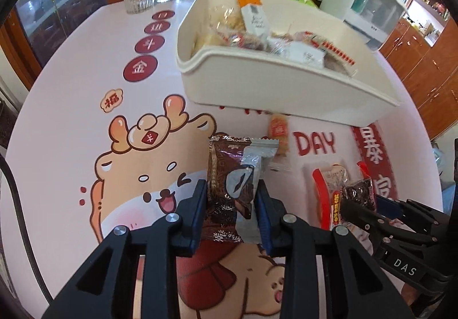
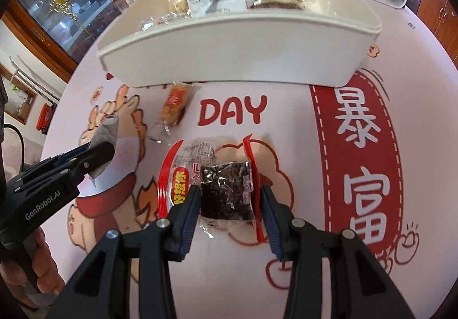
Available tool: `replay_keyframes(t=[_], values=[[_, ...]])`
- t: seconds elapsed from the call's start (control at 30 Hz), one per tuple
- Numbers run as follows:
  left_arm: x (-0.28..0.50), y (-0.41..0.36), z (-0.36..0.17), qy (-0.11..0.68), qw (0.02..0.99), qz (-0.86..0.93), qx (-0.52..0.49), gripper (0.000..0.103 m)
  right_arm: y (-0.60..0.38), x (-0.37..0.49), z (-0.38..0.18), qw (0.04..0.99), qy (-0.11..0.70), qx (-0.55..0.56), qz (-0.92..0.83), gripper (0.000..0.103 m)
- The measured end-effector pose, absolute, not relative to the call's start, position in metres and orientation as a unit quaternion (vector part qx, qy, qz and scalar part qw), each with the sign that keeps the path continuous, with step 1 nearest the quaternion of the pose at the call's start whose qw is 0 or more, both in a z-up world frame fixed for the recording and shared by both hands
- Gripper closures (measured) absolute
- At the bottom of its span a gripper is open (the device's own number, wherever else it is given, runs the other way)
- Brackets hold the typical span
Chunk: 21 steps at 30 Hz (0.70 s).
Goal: Organize snacks
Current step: 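Carry both packs into the white tray and open both tools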
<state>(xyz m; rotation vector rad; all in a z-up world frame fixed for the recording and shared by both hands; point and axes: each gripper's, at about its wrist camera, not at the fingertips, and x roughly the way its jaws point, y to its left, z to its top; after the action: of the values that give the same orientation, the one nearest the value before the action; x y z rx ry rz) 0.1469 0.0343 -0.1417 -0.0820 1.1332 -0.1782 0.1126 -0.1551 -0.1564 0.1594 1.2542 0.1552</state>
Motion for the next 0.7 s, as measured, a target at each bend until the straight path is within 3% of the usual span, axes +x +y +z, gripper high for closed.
replay_keyframes(t=[0.3, 0.7], values=[[0.136, 0.033, -0.063, 0.488, 0.864, -0.112, -0.044, 0.072, -0.164, 0.105, -0.084, 0.844, 0.525, 0.075, 0.084, 0.061], [0.193, 0.028, 0.082, 0.39, 0.911, -0.132, -0.014, 0.072, -0.184, 0.155, 0.066, 0.915, 0.393, 0.056, 0.075, 0.06]])
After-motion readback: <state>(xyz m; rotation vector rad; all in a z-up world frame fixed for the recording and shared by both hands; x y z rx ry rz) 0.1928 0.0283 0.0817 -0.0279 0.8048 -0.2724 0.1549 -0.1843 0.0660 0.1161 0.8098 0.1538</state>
